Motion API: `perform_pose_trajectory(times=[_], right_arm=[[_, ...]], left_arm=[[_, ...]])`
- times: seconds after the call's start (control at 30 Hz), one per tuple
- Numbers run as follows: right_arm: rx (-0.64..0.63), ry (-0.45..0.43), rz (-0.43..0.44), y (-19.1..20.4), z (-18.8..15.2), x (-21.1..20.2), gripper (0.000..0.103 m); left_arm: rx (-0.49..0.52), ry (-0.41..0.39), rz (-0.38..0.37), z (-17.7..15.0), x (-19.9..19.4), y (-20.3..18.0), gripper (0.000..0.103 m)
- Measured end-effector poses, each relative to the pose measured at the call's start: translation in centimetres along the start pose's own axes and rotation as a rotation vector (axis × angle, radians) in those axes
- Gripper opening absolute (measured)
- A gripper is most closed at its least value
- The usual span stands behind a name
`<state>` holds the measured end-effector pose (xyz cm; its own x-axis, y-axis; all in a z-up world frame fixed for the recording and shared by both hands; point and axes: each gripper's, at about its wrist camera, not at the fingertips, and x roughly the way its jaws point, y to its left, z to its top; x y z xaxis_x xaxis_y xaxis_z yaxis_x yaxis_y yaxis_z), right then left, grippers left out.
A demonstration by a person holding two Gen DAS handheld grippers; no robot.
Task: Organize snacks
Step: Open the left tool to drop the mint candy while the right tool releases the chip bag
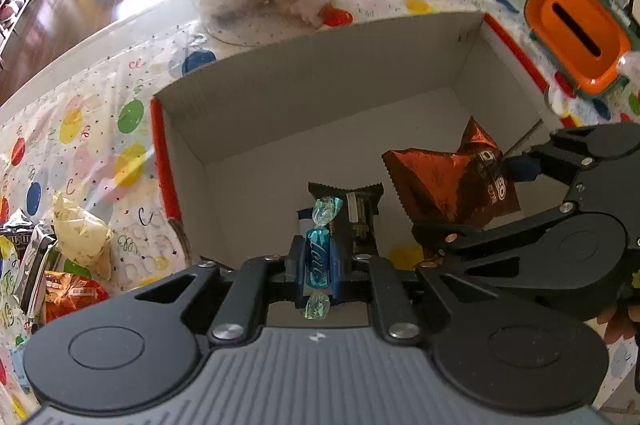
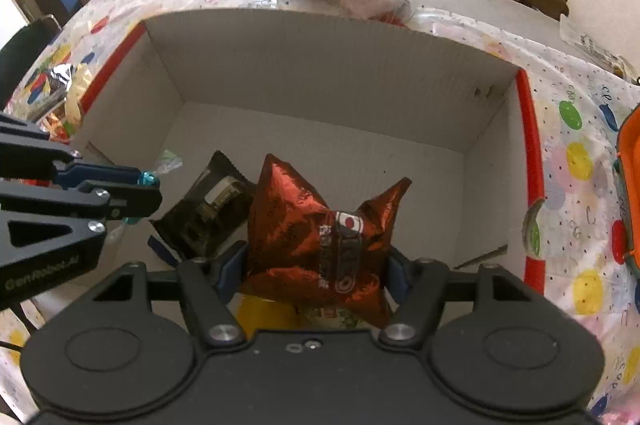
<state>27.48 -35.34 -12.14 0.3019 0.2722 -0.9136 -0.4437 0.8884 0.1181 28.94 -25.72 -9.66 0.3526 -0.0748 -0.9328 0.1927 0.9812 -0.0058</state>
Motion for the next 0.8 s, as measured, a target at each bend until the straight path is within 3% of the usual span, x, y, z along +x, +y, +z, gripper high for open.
perform_pose_trajectory(times=[0.33, 0.8], right_arm=[[0.028, 0.008, 0.001, -0.7, -0.3, 0.5, 0.070], [0.091, -0.078, 0.004, -0.2, -1.6, -3.2, 0.078]], left_arm=[[0.024, 0.061, -0.004, 0.1, 1.6, -0.4, 0.012], [-0.003, 0.005, -0.062, -1.2, -0.8, 1.2, 0.012]])
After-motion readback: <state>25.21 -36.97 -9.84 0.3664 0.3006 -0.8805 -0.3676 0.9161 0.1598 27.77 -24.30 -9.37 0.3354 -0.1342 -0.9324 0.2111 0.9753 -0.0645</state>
